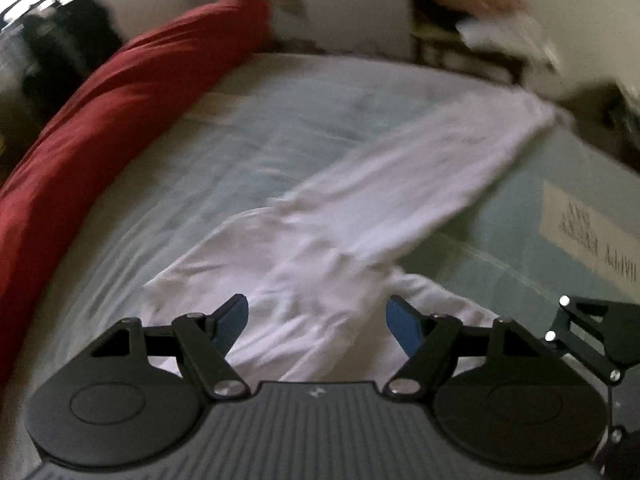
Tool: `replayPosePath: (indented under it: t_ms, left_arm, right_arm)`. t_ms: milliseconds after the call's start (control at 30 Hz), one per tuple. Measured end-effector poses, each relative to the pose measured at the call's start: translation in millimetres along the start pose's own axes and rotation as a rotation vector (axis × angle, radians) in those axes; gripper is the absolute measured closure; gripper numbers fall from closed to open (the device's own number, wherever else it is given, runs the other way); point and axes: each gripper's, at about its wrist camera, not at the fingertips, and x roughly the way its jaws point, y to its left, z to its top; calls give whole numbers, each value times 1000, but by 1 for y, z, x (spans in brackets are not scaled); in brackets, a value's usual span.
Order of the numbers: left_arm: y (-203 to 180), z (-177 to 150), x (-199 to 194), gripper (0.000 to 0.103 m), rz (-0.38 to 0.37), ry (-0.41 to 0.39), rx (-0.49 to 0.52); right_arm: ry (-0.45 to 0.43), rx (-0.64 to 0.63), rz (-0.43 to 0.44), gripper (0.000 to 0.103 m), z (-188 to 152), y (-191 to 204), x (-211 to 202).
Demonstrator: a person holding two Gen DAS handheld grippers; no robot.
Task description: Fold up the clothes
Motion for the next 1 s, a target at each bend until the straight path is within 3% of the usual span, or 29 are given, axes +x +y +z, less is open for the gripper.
replayPosePath:
  t_ms: [133,233,400,500,567,733,833,1000]
  left_arm:
    - [53,-39,-31,23,86,3,-217]
    - [88,-86,-51,21,142,0,-375]
    - [117,-170,-74,21,127,-56,-616]
    - [112,-207,-70,20,35,-100,-666]
    - [109,-225,-59,20,13,-108,-674]
    - [117,-253,-28,20,84,-163,-714]
    - [124,-266,-29,20,208,-222,-726]
    - [129,-290,-36,29,221,-262,-794]
  right_arm:
    - [-17,26,13,0,1,-2,-1]
    - [-39,64,54,0,2,-6,-3]
    - [-92,132,152,0,4,-10,-4]
    - [-98,196,214,0,4,-15,1]
    - [-101,234,245,0,3,-19,6]
    - [-116,290,280,0,1,-26,13]
    - [-128,280,272,0,0,-24,15]
    - [-128,235,238,0,0,-17,18]
